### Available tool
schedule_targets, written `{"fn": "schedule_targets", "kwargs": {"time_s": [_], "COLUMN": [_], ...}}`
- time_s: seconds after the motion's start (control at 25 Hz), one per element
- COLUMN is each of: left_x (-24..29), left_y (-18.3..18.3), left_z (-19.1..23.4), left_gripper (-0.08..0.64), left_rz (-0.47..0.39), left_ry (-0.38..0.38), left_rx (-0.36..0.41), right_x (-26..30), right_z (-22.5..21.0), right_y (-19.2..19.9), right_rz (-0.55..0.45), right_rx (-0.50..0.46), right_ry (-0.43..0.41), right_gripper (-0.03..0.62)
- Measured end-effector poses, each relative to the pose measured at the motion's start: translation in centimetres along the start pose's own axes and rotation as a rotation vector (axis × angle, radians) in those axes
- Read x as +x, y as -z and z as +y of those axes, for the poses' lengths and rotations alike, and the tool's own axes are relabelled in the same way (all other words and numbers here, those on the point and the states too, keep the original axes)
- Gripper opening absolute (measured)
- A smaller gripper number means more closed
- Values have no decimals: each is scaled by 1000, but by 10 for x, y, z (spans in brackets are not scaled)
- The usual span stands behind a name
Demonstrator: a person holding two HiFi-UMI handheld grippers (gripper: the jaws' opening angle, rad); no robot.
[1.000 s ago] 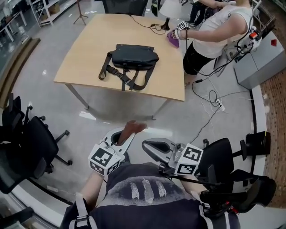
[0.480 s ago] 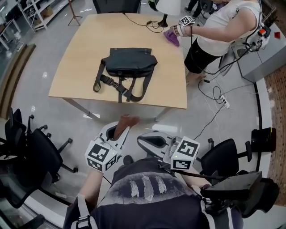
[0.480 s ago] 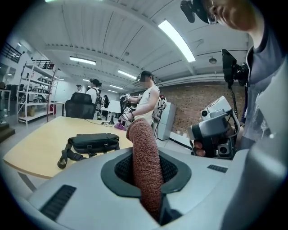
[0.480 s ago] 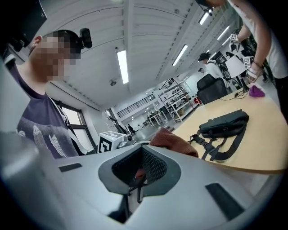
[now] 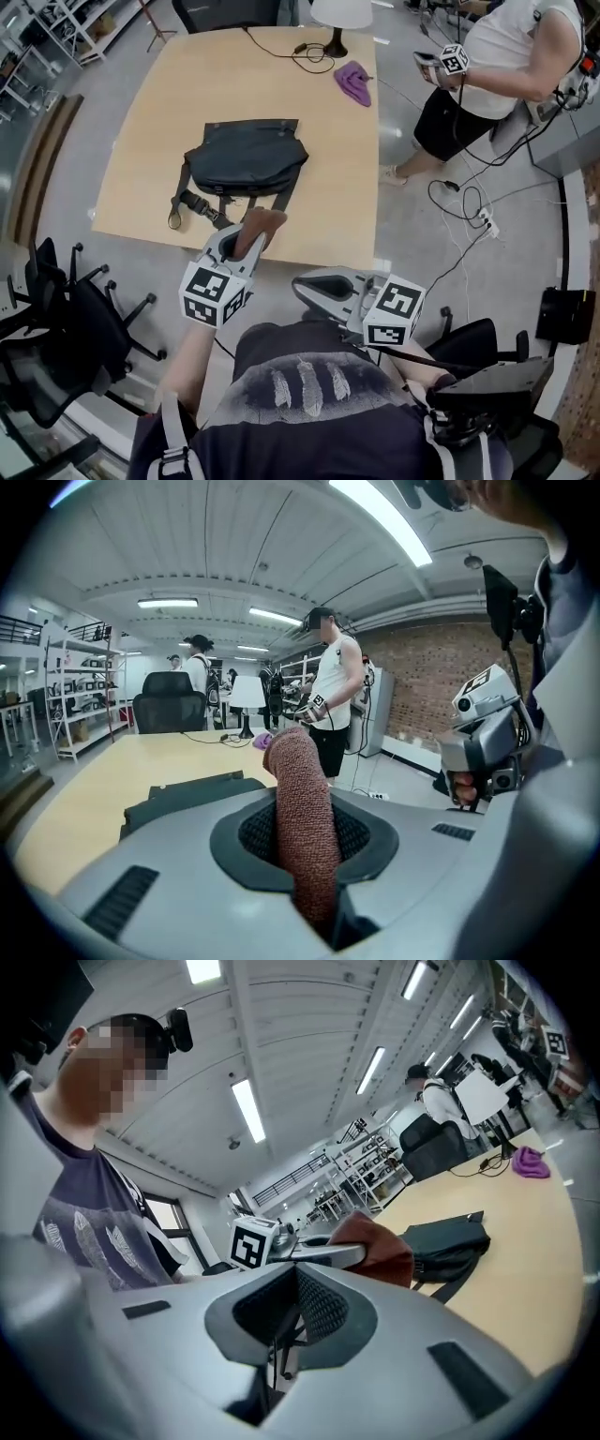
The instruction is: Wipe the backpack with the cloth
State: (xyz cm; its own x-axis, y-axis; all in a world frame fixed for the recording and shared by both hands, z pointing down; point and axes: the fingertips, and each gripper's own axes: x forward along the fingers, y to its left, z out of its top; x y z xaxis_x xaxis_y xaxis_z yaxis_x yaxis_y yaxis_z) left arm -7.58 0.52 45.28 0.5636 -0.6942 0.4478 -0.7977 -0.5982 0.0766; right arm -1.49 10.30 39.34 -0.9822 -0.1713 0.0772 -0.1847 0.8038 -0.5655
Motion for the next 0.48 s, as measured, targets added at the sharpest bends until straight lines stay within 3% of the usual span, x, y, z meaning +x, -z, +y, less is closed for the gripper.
{"fn": "schedule_targets", "kwargs": {"time_s": [0.32,0.48], "left_x": [110,173], "left_y": [-41,-37], "left_z": [17,52], "left_gripper": [57,57], "left_rz": [77,143], "left_ry": [67,33], "left_rx": [135,213], "right_x": [-10,-2], "right_z": [-57,-79], "right_y": [-29,-41], "right_rz": [51,60], "right_rx": [-48,-64], "right_ry": [29,87], "right_gripper": [2,2]}}
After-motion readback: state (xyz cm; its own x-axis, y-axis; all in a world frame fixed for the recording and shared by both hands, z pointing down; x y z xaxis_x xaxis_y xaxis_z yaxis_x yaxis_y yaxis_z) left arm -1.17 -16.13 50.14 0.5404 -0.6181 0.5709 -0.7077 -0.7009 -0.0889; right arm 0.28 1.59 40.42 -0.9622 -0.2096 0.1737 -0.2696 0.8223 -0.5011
